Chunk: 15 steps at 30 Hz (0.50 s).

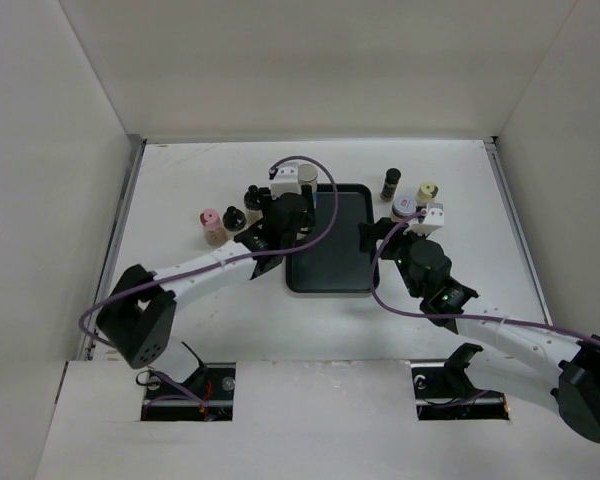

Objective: Organize the condiment bottles

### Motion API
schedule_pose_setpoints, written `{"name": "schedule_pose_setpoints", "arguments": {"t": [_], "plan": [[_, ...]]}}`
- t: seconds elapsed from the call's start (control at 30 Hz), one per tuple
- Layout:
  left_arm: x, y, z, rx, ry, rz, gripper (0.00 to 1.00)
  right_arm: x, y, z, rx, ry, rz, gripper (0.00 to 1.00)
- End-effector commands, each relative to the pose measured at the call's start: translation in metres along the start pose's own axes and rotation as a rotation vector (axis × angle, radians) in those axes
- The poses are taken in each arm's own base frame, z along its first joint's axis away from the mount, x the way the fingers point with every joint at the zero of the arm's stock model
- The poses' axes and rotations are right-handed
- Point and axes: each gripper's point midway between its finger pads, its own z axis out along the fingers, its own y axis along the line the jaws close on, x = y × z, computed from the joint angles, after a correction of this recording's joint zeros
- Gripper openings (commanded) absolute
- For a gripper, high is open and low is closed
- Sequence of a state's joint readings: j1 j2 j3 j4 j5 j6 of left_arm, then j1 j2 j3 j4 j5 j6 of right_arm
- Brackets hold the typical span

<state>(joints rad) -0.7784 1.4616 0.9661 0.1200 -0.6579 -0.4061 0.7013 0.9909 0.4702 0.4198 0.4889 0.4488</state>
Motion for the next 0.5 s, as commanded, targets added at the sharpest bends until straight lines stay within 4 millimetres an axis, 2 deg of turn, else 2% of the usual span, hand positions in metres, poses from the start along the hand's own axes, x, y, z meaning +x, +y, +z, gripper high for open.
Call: {"name": "schedule_pose_setpoints", "arguments": {"t": [0.0, 0.2, 0.47], "plan": [[-0.037, -0.020, 0.025, 0.033, -0.101, -0.069, 0.34, -0.022, 0.015, 0.002, -0.043, -0.058, 0.040, 1.00], [-0.025, -0.034, 0.057, 0.043, -0.069, -0.053, 0.34, -0.021, 0.015, 0.002, -0.046, -0.056, 0.039, 1.00], [-0.002, -0.037, 0.071, 0.041, -0.043, -0.033, 0.35, -0.019, 0.015, 0.004, -0.043, -0.048, 0.035, 1.00]]}}
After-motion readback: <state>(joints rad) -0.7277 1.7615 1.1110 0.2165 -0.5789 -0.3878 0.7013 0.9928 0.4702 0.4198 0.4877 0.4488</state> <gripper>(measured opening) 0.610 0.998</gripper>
